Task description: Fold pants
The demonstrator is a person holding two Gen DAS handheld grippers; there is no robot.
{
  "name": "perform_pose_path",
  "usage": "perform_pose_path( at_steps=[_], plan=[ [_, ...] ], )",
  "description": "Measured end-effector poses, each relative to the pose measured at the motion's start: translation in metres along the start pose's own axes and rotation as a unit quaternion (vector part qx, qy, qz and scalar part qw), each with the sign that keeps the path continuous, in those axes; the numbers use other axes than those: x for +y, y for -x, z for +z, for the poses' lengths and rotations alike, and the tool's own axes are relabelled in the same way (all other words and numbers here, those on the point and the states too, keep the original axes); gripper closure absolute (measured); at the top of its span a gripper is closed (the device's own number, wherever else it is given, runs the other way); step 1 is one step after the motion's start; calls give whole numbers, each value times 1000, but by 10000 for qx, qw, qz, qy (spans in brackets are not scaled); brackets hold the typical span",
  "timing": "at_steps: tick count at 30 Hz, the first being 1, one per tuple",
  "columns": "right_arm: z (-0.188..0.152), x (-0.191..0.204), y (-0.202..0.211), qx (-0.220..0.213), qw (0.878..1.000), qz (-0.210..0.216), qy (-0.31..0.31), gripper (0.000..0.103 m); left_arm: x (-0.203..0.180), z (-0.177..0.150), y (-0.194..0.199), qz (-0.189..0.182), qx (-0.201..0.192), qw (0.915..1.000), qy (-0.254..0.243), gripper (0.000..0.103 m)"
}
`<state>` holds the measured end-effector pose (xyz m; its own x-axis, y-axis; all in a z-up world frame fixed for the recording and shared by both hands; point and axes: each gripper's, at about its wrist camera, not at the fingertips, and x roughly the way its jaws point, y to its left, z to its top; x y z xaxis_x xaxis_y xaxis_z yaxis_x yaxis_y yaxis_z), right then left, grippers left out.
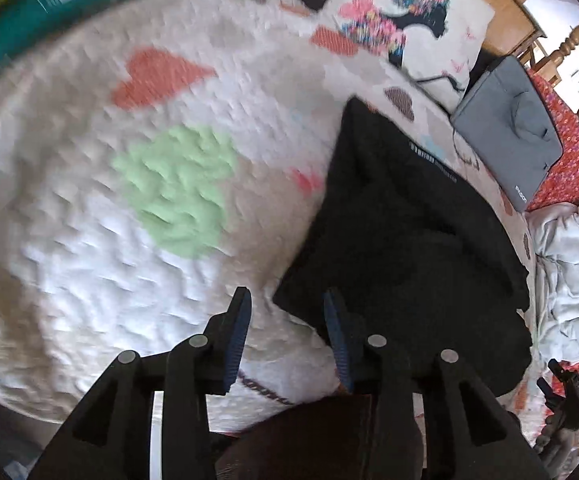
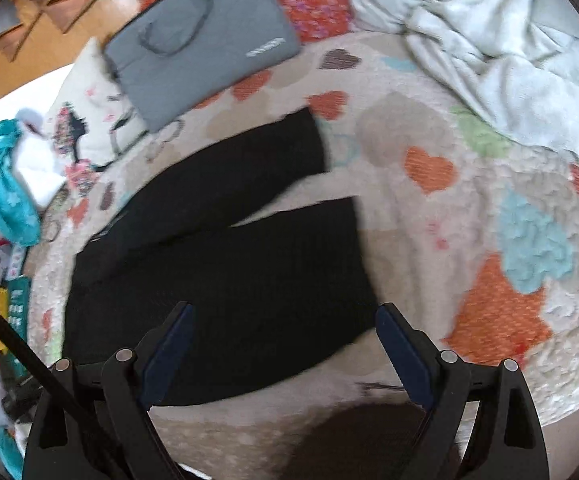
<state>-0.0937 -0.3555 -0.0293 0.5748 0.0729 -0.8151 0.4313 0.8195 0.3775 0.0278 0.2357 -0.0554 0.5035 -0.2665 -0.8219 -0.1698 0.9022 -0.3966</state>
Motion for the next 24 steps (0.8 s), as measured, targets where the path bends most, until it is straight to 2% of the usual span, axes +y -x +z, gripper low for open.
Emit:
perform_pose_path(
  at_steps=[5,9,10,12,13,14,16,19,21,23,24],
  plan=[
    [8,-42,-17,169,9983,-348,-427,9,-5,-1,27,-22,-361,9993,-21,67],
    [7,-40,-49,700,9971,-47,-288,12,-35,-1,31,-138,-406,9988,-249,66],
    [7,-32,-52,686,9969,-381,65,21,-42,0,28,-141,-397,9987,-303,66],
    [7,-27,-52,735,9941,-690,405,36,-58,1,26,-125,-377,9981,-469,66],
    [9,-30,-50,745,9944,-667,356,44,-66,2,24,-112,-361,9977,-565,65],
    [11,-36,-48,746,9942,-725,266,63,-70,2,23,-108,-350,9974,-619,65],
    [15,-51,-44,752,9922,-984,114,80,-77,6,21,-101,-318,9970,-692,63],
    [24,-61,-24,545,9963,-641,-148,77,-85,11,21,-97,-326,9961,-810,63],
    [34,-52,6,-40,9993,-362,-48,77,-94,17,23,-38,-405,9948,-931,62],
    [42,-33,40,-872,9959,-208,133,57,-104,22,25,21,-510,9931,-1060,61],
    [44,-23,55,-1340,9905,-184,227,28,-109,25,26,42,-566,9921,-1119,59]
  ],
)
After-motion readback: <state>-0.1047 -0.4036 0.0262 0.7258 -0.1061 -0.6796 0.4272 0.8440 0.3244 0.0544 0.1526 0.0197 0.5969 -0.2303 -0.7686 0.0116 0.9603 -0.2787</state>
